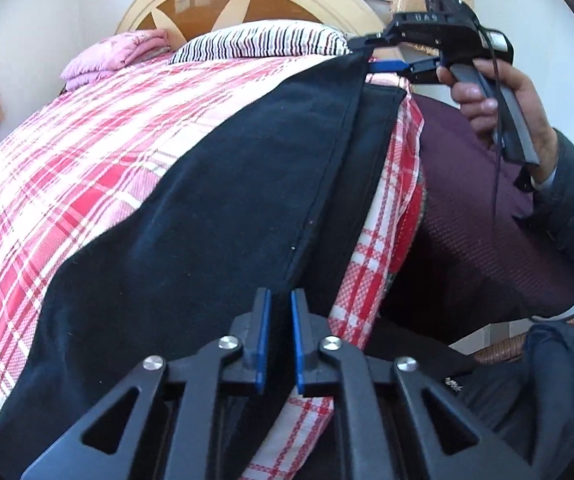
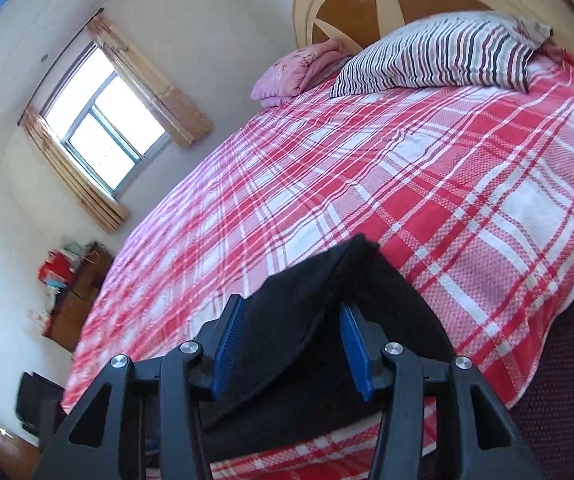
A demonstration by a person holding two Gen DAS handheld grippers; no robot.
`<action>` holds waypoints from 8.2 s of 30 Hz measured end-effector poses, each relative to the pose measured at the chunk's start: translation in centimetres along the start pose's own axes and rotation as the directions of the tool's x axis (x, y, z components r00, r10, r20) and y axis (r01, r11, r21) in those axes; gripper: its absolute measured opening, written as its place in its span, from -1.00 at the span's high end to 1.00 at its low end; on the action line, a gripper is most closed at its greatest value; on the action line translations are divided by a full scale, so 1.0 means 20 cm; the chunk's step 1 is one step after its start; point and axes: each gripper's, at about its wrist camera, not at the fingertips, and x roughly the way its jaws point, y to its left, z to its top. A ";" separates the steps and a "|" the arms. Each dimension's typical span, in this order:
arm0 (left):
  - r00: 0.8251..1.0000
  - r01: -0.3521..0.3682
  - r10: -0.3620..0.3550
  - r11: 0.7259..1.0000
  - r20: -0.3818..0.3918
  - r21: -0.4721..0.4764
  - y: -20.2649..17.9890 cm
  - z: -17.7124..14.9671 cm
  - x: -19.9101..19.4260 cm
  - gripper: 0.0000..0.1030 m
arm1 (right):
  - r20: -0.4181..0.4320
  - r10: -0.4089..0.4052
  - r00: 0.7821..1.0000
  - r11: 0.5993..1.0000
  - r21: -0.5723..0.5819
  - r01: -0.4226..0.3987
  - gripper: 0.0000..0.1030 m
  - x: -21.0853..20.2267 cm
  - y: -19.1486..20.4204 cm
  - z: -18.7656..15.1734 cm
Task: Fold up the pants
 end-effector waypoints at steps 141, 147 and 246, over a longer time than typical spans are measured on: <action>0.933 -0.236 0.344 0.808 0.107 -0.540 0.89 -0.90 -0.69 -0.15 | -0.555 -0.012 0.832 0.678 -0.616 -0.401 -0.09 0.59 1.52 -0.83; 0.949 -0.197 0.298 0.816 0.104 -0.543 0.86 -0.92 -0.63 -0.15 | -0.644 0.091 0.760 0.688 -0.511 -0.515 -0.09 0.91 1.88 -0.81; 0.913 -0.303 0.408 0.710 0.020 -0.636 0.97 -0.95 -0.74 -0.74 | -0.030 -0.225 0.974 0.879 -0.438 0.190 -0.19 0.24 0.59 -0.20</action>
